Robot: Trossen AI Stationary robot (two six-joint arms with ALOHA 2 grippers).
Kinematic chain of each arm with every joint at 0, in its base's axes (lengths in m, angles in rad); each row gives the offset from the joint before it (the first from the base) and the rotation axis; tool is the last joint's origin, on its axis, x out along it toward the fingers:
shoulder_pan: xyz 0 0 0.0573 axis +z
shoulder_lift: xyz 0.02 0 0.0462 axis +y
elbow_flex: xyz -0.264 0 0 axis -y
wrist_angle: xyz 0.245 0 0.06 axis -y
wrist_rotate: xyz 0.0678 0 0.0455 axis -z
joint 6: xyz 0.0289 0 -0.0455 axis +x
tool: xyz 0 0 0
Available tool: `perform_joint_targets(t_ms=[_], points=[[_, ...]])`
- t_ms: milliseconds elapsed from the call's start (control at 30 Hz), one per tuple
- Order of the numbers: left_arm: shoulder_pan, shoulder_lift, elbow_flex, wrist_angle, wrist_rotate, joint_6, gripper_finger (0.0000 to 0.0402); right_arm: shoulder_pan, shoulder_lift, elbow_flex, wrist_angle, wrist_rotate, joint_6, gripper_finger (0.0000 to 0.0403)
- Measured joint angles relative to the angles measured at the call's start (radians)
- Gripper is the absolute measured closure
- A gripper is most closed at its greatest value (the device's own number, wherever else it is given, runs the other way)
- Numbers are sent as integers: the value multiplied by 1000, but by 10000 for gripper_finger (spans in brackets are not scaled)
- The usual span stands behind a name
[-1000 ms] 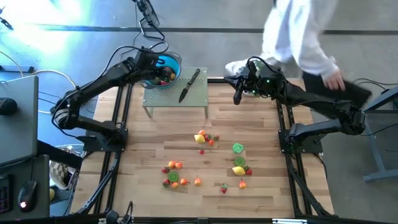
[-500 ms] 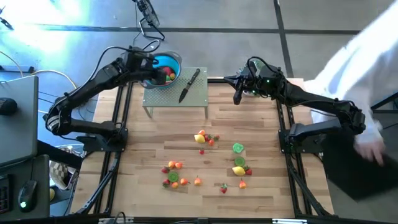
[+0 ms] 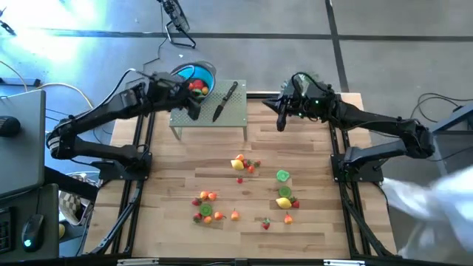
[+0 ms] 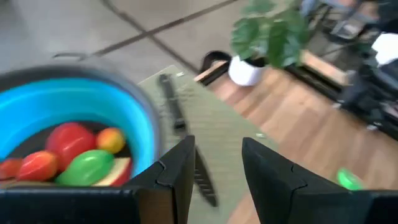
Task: Pick & Place Fruit
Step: Put the orange pear into the strainer bowl on the shelf
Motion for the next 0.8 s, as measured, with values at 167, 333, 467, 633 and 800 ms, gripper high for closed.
perform_joint_targets(t_ms=[167, 333, 467, 633, 800], points=[[-73, -81, -87, 86, -3, 8, 273, 72, 0, 0, -4, 91, -2, 399], [-137, -156, -186, 182, -6, 7, 273, 144, 0, 0, -15, 180, 7, 399], [-182, -210, -236, 208, -30, 7, 273, 194, 0, 0, -34, 231, 72, 399], [-264, -265, -261, 231, -100, 12, 273, 260, 0, 0, -95, 321, 142, 399], [-347, -309, -266, 218, -136, 18, 273, 324, 0, 7, -140, 401, 202, 399]])
